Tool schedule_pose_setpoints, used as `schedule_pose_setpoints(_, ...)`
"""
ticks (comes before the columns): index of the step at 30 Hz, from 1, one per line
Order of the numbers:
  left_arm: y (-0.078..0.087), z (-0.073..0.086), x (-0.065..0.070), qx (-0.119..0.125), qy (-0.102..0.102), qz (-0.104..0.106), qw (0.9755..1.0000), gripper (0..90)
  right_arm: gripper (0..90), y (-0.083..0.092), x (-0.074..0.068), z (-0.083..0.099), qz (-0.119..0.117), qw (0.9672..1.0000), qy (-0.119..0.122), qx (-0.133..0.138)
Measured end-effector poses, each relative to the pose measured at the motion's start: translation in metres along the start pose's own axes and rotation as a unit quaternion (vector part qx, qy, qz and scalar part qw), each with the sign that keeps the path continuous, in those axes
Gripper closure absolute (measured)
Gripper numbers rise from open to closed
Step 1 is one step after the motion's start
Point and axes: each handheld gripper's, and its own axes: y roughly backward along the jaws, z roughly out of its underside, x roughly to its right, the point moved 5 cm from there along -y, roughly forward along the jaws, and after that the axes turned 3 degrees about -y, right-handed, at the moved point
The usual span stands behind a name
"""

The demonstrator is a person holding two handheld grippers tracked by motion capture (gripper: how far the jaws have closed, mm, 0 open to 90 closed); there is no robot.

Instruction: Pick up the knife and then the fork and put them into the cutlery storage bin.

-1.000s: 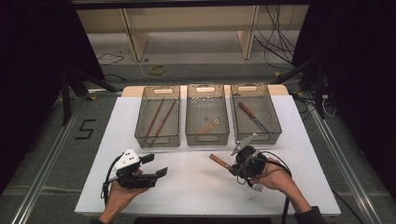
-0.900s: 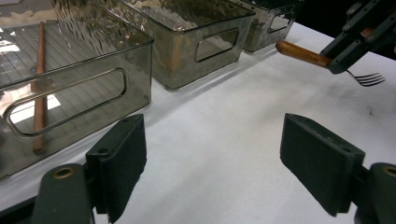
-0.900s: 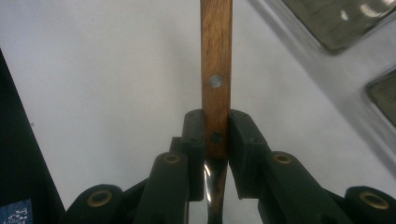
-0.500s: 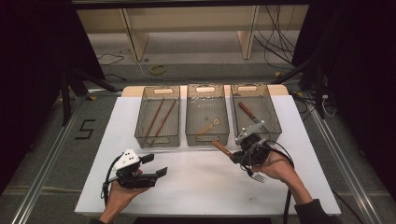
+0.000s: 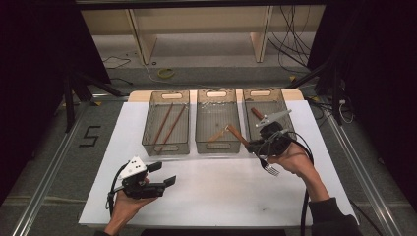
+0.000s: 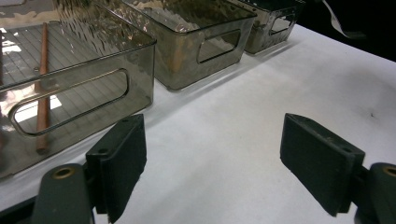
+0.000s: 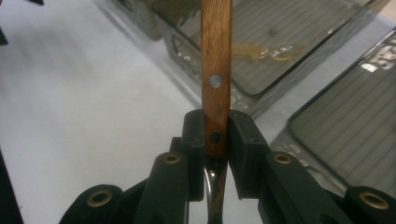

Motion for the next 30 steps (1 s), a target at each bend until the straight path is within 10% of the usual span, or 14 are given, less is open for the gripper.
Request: schedule_pose_setpoints(30,0.001,0.0,-0.001,0.0,-0.001,0.0,1.0,22.0,78.1,0.022,0.079,-0.05,0.056,0.9925,-0.086,0.066)
